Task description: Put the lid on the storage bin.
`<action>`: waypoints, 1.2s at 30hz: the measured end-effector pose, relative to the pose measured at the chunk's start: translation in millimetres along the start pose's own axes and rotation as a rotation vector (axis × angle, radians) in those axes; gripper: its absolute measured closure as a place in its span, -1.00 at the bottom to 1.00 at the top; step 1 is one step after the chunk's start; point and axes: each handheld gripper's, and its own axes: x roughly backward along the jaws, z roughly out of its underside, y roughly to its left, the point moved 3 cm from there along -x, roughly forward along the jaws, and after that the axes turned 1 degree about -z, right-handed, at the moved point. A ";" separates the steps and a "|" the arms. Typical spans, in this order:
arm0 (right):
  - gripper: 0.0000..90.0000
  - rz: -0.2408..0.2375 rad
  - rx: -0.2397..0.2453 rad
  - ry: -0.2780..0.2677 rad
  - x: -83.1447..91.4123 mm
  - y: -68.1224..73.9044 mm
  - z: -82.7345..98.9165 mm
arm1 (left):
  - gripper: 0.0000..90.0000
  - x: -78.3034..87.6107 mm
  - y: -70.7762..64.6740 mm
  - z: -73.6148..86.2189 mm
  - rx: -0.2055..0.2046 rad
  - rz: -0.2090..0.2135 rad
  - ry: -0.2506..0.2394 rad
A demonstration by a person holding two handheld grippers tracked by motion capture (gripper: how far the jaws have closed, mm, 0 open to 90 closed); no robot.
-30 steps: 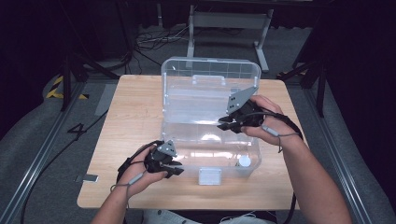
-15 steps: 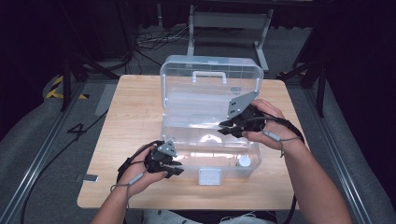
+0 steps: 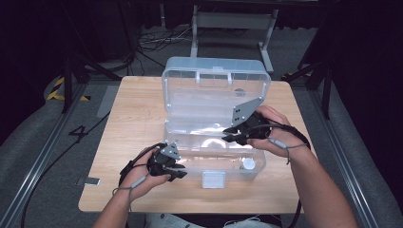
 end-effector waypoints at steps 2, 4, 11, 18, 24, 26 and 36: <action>0.70 -0.003 0.001 0.002 -0.2 1.7 0.6 | 0.65 -0.1 -0.1 0.0 0.000 0.000 0.000; 0.70 -0.003 0.001 0.003 -0.8 4.3 1.0 | 0.65 -0.1 -0.1 -0.1 -0.001 -0.002 0.000; 0.68 -0.021 0.010 0.007 -1.6 7.3 2.4 | 0.65 -0.1 -0.1 -0.1 -0.003 -0.002 0.001; 0.68 -0.027 0.008 0.011 -2.8 11.0 3.5 | 0.65 -0.1 -0.2 -0.1 -0.005 -0.006 0.001; 0.67 -0.035 0.008 0.007 -3.6 12.5 5.0 | 0.64 -0.2 -0.2 -0.2 -0.006 -0.008 0.002; 0.67 -0.034 0.005 0.004 -3.8 13.5 5.6 | 0.64 -0.1 -0.2 -0.2 -0.007 -0.009 0.004; 0.66 -0.034 0.007 0.012 -4.7 17.0 6.4 | 0.64 -0.2 -0.4 -0.2 -0.004 -0.008 0.003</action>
